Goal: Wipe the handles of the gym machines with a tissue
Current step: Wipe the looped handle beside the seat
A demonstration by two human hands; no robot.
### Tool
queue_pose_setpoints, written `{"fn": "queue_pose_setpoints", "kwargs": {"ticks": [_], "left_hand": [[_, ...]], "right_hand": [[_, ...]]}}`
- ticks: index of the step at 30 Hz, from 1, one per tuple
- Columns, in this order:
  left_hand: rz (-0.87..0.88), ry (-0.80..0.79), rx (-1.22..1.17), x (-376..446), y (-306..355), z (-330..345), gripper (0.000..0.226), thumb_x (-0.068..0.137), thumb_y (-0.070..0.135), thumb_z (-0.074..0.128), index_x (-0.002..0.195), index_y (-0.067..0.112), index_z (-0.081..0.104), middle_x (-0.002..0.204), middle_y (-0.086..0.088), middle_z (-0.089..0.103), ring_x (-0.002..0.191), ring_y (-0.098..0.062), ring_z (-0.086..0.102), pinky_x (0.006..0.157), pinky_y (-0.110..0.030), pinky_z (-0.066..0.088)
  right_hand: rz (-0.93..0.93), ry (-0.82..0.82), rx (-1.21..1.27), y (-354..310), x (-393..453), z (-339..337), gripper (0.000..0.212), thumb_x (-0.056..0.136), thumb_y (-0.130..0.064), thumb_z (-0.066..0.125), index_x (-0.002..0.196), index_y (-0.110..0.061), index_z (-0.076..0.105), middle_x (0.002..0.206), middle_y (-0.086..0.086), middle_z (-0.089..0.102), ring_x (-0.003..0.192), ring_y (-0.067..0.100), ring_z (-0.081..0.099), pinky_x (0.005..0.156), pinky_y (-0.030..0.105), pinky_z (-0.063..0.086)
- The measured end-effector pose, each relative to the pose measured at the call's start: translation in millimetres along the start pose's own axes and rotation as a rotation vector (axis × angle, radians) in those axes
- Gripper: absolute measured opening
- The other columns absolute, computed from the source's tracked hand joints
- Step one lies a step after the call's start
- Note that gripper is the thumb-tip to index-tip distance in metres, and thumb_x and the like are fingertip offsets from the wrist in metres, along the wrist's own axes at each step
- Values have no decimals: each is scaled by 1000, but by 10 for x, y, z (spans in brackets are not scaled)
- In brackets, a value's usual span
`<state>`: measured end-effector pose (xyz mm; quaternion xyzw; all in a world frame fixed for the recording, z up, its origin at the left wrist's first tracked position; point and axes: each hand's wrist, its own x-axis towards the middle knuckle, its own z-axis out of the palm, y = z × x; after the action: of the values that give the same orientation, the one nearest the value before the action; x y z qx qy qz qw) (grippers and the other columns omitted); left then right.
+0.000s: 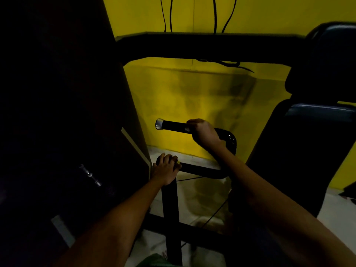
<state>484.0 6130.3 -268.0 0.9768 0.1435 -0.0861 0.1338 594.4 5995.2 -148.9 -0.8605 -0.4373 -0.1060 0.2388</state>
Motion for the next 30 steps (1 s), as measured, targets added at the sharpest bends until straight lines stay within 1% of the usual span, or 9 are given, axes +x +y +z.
{"fn": "queue_pose_setpoints", "kwargs": {"ticks": [4, 10, 12, 15, 18, 21, 24, 27, 30], "left_hand": [[20, -3, -31, -5, -4, -7, 50, 100, 48, 30, 142, 22, 30, 152, -1, 20, 144, -24, 4, 110, -52, 19], [-1, -1, -24, 6, -3, 8, 50, 100, 47, 29, 144, 24, 28, 153, -1, 18, 144, -23, 2, 111, -52, 18], [-3, -3, -32, 16, -13, 11, 50, 99, 48, 29, 144, 24, 28, 154, 0, 18, 144, -23, 2, 111, -52, 18], [14, 4, -33, 15, -2, 21, 50, 100, 47, 29, 143, 22, 30, 153, -1, 20, 144, -23, 3, 111, -52, 18], [19, 4, -34, 9, -10, 12, 49, 100, 47, 29, 142, 22, 30, 153, -1, 19, 144, -23, 3, 110, -52, 18], [11, -19, -27, 18, -17, 1, 50, 100, 48, 28, 144, 24, 27, 155, 0, 14, 145, -23, -1, 111, -55, 14], [-17, 14, -38, -37, 3, 54, 53, 99, 50, 26, 148, 29, 21, 159, 3, -1, 146, -21, -10, 114, -56, 5], [44, 84, -5, -91, -84, 134, 58, 98, 51, 31, 150, 29, 15, 159, 5, 0, 146, -20, -9, 114, -53, 6], [154, 69, 12, -65, -251, 124, 62, 97, 53, 33, 150, 29, 13, 159, 7, 3, 146, -18, -7, 114, -52, 14]], "right_hand": [[-140, -4, 110, 211, -135, -141, 22, 73, 17, 61, 82, 0, 73, 92, 14, 72, 85, 28, 70, 69, 38, 57], [116, -5, 22, -53, 135, 85, 22, 83, 8, 53, 93, -3, 69, 93, 15, 69, 86, 31, 65, 73, 40, 52], [24, -51, -17, -117, 105, 108, 21, 85, 6, 54, 95, -2, 70, 97, 15, 68, 90, 29, 65, 76, 39, 52], [-198, -25, 93, 77, 0, -69, 21, 75, 15, 61, 82, 0, 73, 90, 14, 72, 85, 26, 69, 76, 31, 55], [-141, 41, 147, 257, 85, -141, 18, 71, 13, 66, 81, 0, 74, 89, 16, 73, 83, 27, 71, 74, 27, 51], [-52, -73, 61, 87, 332, 54, 19, 79, 7, 60, 90, -1, 73, 94, 15, 72, 86, 28, 69, 76, 29, 52], [-101, -208, -80, -64, 423, 148, 18, 85, 3, 56, 94, -2, 70, 92, 14, 71, 82, 28, 66, 70, 36, 51], [-242, -104, 77, 90, 356, 26, 12, 77, 3, 66, 85, -2, 73, 88, 14, 73, 80, 26, 70, 69, 33, 54], [-250, -25, 109, 124, 407, 7, 11, 76, -2, 68, 85, -2, 75, 86, 12, 74, 77, 23, 71, 67, 25, 49]]}}
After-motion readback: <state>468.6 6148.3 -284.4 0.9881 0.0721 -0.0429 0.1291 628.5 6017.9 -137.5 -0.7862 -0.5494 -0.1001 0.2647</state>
